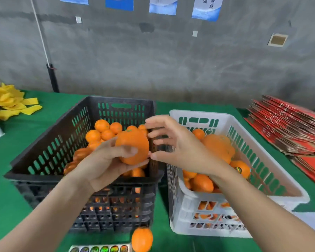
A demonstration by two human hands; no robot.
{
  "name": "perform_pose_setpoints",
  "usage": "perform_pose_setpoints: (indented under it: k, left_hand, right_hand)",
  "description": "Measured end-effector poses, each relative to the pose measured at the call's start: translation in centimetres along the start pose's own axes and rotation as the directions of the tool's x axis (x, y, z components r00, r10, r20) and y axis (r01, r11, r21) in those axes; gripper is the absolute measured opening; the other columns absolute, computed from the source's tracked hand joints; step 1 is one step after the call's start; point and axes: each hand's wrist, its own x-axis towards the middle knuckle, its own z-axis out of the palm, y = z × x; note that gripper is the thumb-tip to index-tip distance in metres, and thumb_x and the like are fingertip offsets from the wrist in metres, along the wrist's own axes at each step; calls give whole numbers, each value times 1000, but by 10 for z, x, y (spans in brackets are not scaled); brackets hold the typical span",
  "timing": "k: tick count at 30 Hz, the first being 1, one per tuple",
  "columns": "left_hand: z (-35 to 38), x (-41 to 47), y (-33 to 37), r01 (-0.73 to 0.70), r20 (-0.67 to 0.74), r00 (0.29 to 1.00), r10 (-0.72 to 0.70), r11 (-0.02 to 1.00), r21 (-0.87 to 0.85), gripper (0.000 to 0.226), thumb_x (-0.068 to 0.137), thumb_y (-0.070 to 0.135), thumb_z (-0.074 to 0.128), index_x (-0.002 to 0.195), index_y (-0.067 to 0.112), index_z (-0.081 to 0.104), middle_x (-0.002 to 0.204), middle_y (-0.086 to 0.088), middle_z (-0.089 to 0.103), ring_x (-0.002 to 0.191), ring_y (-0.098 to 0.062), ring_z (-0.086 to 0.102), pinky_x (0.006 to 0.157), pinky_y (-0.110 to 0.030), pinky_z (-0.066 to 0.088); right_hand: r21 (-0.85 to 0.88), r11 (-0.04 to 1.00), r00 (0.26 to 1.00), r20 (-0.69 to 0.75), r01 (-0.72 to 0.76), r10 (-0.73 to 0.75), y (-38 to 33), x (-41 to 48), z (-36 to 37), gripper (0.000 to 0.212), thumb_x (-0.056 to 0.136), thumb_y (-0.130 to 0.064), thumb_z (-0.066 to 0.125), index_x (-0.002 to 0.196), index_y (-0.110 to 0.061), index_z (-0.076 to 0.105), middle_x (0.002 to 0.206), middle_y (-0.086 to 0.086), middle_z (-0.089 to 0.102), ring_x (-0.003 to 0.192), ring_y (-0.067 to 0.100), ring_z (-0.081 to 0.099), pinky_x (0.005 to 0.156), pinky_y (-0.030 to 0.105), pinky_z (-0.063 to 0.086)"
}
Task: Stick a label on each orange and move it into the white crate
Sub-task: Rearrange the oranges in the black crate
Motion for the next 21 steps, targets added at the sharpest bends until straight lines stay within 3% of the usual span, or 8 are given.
perform_pose_setpoints:
  k: [3,5,8,10,12,16,19,21]
  left_hand:
    - [15,-13,-22,-20,-110,994,22,1000,21,78,52,2,83,124,6,54,123,-22,62,95,-37,69,75,-43,60]
    - [20,-21,-34,-27,-139,990,36,998,62,98,40,22,96,126,10,51,114,-18,68,87,-36,71,67,-37,61]
    - [26,-35,-49,-68,-108,990,87,984,165,109,33,50,95,123,5,52,97,-17,69,65,-29,68,51,-27,54]
    - [30,-42,-62,-68,-76,994,83,979,191,105,37,54,93,118,0,55,97,-24,66,63,-27,67,51,-26,53]
    - [33,-49,-78,-40,-57,997,53,977,208,101,38,55,92,114,-3,57,101,-32,64,65,-28,68,54,-26,55]
    - [38,-59,-110,77,-105,993,-54,971,227,105,34,56,92,115,-1,57,105,-30,65,70,-30,69,60,-29,57]
    - [37,-63,-126,154,-165,979,-117,962,228,110,30,55,93,117,-1,55,94,-21,70,72,-30,69,61,-29,57]
    - [36,-63,-132,184,-194,970,-143,960,210,112,29,53,94,118,-2,55,92,-18,70,72,-31,69,62,-29,57]
  right_hand:
    - [124,992,997,-69,-29,38,20,-40,8,37,86,-1,64,119,-13,51,112,5,58,99,13,58,85,25,50]
    - [161,984,996,-30,-79,85,39,-63,16,27,88,-1,62,111,-15,56,100,3,61,90,13,60,80,24,49]
    - [43,978,975,92,-205,201,73,-93,33,16,89,-5,62,102,-15,63,92,-3,65,85,11,61,77,25,51]
    - [-121,957,929,234,-263,285,98,-113,52,13,90,-6,62,102,-7,67,94,3,67,81,7,61,73,15,47]
    - [-307,906,836,378,-292,398,121,-131,75,20,93,-8,56,110,-3,65,109,10,66,89,5,60,78,9,44]
    - [-648,714,625,449,-264,638,147,-150,106,51,92,-37,54,130,-5,48,134,13,45,127,28,39,103,34,33]
    - [-698,685,579,477,-208,661,155,-157,114,65,77,-54,66,124,-12,47,123,9,45,118,27,40,95,38,35]
    - [-699,684,579,476,-207,662,157,-163,119,64,71,-52,72,117,-16,47,119,7,44,114,25,40,96,38,35]
